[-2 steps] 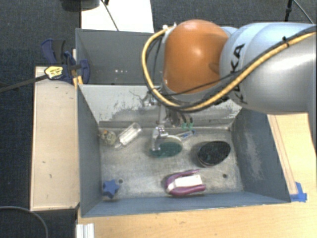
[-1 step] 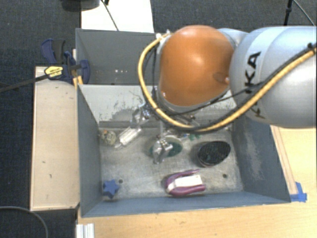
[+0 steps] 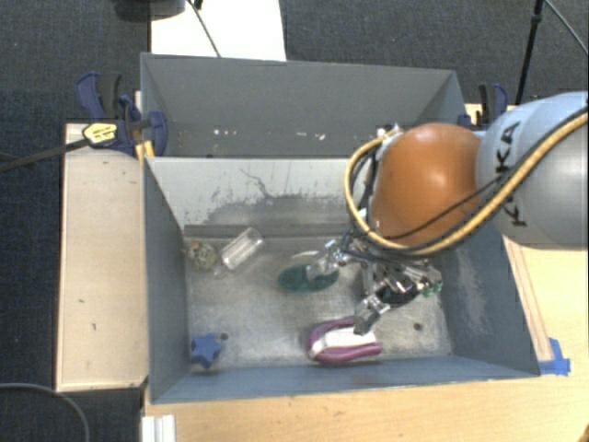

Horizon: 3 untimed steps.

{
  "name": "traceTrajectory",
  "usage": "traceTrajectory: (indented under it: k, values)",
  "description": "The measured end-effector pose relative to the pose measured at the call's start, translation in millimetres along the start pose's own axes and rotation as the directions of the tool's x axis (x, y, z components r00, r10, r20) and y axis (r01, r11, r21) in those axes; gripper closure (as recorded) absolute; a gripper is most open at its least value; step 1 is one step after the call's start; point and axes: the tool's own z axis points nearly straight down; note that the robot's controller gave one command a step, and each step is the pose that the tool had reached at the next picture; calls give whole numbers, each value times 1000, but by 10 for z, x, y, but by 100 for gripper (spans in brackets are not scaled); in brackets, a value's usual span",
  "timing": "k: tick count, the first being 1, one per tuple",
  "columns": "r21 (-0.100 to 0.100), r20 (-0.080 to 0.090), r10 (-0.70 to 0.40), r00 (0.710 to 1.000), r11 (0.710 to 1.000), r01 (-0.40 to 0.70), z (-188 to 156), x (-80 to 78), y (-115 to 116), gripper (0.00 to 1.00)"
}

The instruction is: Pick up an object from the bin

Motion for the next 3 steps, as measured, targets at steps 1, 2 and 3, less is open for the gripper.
traceTrajectory:
  k: [1,2,3]
  values:
    - [1,37,122,992,993,-122,735,-418,-275,0]
    - [-1,20,114,993,993,-114,714,-442,-374,0]
    - [-1,24,155,988,988,-155,902,-546,-395,0]
